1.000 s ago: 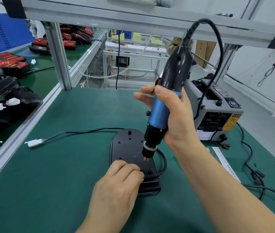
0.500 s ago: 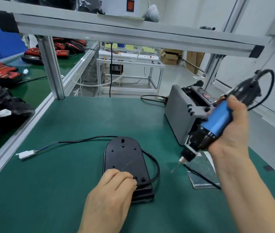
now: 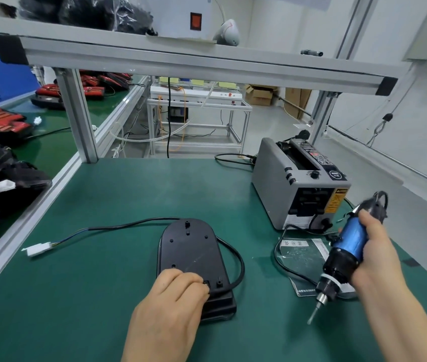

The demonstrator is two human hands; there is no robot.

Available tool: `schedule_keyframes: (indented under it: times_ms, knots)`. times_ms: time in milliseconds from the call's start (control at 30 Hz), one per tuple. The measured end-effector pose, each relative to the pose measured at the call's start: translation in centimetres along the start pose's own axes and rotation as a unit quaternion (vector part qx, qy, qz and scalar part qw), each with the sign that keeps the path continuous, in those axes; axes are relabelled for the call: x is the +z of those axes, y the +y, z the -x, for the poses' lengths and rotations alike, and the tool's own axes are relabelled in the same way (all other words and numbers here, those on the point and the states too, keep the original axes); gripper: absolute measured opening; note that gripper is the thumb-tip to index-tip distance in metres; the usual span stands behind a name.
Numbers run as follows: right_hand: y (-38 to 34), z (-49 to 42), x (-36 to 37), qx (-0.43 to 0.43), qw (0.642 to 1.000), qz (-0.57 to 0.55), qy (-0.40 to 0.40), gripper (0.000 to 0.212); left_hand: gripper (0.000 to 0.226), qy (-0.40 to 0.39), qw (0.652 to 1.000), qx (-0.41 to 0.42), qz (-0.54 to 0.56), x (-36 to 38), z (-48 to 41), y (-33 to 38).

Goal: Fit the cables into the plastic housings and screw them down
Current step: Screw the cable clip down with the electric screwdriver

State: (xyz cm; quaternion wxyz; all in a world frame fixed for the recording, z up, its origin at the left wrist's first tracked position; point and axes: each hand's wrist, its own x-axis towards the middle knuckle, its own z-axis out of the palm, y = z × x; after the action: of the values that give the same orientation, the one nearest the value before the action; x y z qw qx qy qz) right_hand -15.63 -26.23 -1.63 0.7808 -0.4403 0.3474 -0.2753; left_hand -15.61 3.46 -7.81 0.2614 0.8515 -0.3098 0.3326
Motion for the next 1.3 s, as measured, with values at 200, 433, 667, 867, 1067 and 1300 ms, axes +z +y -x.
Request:
schedule_keyframes:
  times_ms: [200, 433, 667, 867, 1067, 1300]
  knots:
    - [0.7, -2.0, -1.4, 0.011, 0.998, 0.063, 0.021, 0.026, 0.026, 0.005, 1.0, 0.011, -0.001, 0.2, -0.1, -0.2]
    - [1.1, -3.8, -2.6, 0.002, 0.989, 0.15, 0.014, 0.034, 0.027, 0.016, 1.0, 0.022, -0.001, 0.4, -0.1, -0.4]
    - [1.3, -4.9, -3.1, 0.002, 0.973, 0.232, 0.008, 0.048, 0.026, 0.021, 0.999, 0.028, -0.002, 0.5, -0.1, -0.5]
    - [1.2, -5.6, -3.7, 0.006, 0.958, 0.288, 0.008, 0.041, 0.027, 0.021, 1.0, 0.022, 0.001, 0.5, -0.2, -0.4]
    - [1.4, -5.7, -4.2, -0.019, 0.933, 0.358, 0.031, 0.045, 0.028, 0.018, 1.0, 0.025, -0.001, 0.3, -0.2, -0.3]
    - [1.8, -5.8, -4.1, -0.068, 0.902, 0.422, 0.056, 0.044, 0.025, 0.015, 1.0, 0.022, -0.002, 0.5, -0.1, -0.4]
